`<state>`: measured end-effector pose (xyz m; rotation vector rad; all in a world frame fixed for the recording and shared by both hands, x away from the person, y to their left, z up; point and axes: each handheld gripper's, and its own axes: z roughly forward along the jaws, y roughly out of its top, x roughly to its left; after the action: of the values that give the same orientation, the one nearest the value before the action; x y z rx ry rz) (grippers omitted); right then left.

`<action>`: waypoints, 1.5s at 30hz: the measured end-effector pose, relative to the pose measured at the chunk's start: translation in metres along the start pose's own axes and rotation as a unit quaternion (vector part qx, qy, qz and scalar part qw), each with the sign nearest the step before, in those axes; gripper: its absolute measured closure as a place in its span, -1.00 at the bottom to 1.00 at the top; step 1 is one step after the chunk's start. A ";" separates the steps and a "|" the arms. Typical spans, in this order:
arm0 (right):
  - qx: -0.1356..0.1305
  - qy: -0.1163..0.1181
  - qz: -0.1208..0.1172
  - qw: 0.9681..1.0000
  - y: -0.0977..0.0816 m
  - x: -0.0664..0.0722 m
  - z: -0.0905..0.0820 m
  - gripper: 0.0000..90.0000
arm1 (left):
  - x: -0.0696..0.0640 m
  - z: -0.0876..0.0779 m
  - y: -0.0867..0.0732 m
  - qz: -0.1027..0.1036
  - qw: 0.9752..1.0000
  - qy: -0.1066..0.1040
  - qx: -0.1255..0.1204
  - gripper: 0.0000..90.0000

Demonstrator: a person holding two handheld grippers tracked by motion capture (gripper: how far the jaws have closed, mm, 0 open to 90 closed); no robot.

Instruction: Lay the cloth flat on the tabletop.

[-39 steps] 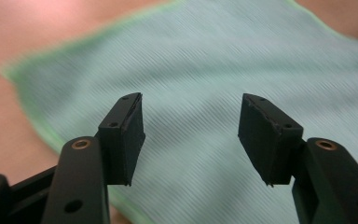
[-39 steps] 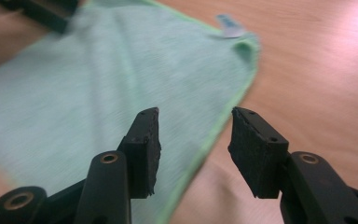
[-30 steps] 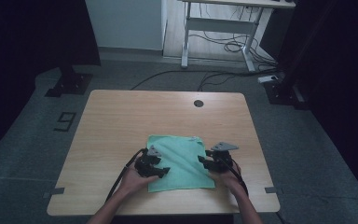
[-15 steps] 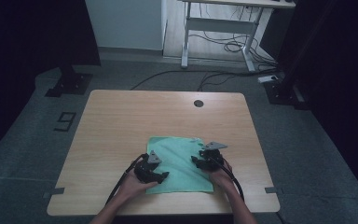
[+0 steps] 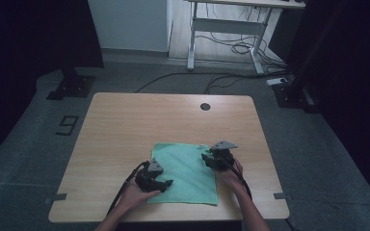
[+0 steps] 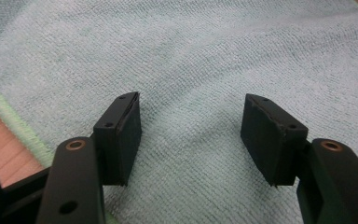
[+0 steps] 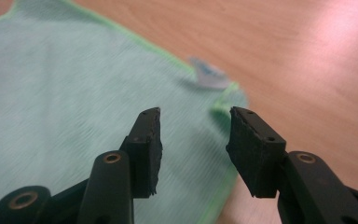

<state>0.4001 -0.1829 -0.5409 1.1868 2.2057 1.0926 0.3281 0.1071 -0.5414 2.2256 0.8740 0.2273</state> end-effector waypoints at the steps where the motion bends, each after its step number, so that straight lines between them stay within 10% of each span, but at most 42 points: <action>1: 0.000 0.000 0.000 1.000 0.000 0.000 0.000 0.19 | 0.000 0.000 0.000 0.000 1.000 0.000 0.000 -0.16; 10: 0.027 -0.033 -0.016 0.999 0.014 -0.013 0.023 0.31 | 0.001 0.000 0.000 -0.001 1.000 -0.004 -0.001 -0.16; 21: 0.029 -0.044 0.006 0.999 0.021 -0.033 0.031 0.99 | 0.001 0.000 -0.002 0.000 1.000 -0.003 -0.008 -0.13; 32: 0.009 -0.032 0.042 0.999 0.022 -0.055 0.023 0.99 | 0.001 -0.001 -0.004 -0.002 1.000 -0.002 -0.012 -0.13; 38: -0.010 -0.002 0.034 0.999 0.026 -0.045 0.024 0.38 | 0.001 -0.001 -0.004 -0.002 1.000 -0.001 -0.012 -0.13; 45: 0.018 -0.009 0.014 1.000 0.024 -0.040 0.038 0.75 | 0.000 -0.001 -0.005 0.002 1.000 0.004 -0.015 -0.13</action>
<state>0.4599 -0.1915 -0.5455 1.2397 2.2103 1.0543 0.3250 0.1097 -0.5444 2.2006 0.8636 0.2495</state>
